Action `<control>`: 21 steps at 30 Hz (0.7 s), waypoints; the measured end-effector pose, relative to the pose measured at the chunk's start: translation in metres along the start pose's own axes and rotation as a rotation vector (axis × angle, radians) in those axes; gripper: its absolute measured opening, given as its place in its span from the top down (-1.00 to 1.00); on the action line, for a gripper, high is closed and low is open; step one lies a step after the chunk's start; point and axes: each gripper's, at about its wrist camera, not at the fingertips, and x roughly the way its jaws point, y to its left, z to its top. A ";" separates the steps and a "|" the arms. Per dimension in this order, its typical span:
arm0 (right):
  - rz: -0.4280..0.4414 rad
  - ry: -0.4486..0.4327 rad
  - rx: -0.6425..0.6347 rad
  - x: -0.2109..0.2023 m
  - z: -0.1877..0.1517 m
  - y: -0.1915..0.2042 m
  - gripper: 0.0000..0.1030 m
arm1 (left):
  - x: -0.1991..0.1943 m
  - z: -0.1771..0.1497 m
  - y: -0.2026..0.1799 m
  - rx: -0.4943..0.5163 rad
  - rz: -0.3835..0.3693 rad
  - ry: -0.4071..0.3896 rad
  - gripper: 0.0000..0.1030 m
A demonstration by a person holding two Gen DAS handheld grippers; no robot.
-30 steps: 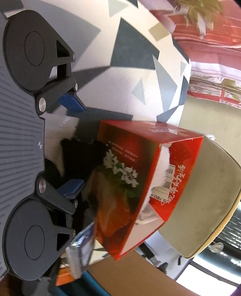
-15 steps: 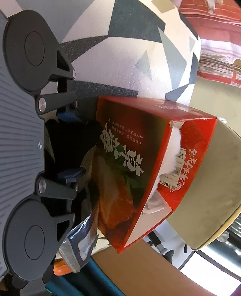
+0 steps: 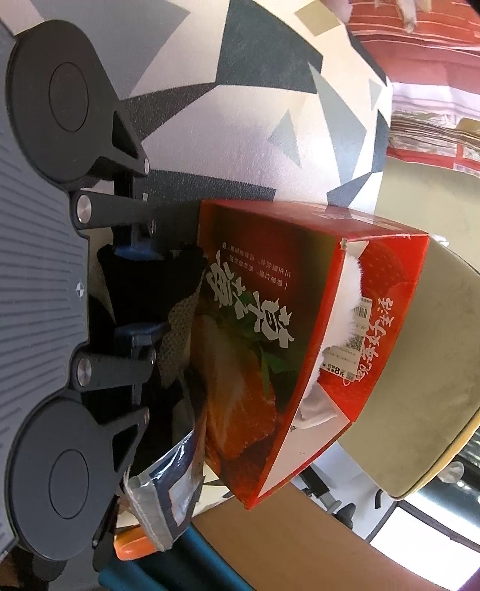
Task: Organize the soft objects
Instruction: 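Move the right tool back to the pile and reach the black glove, then close the right gripper on the black glove and lift it toward the box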
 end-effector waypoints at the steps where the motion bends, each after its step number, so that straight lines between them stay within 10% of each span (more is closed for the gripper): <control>1: -0.001 -0.001 0.002 0.000 0.000 0.000 0.55 | -0.001 -0.001 0.000 0.000 0.001 -0.001 0.39; 21: 0.068 -0.075 -0.002 -0.030 0.005 0.012 0.83 | -0.051 -0.021 -0.006 0.005 0.043 -0.089 0.52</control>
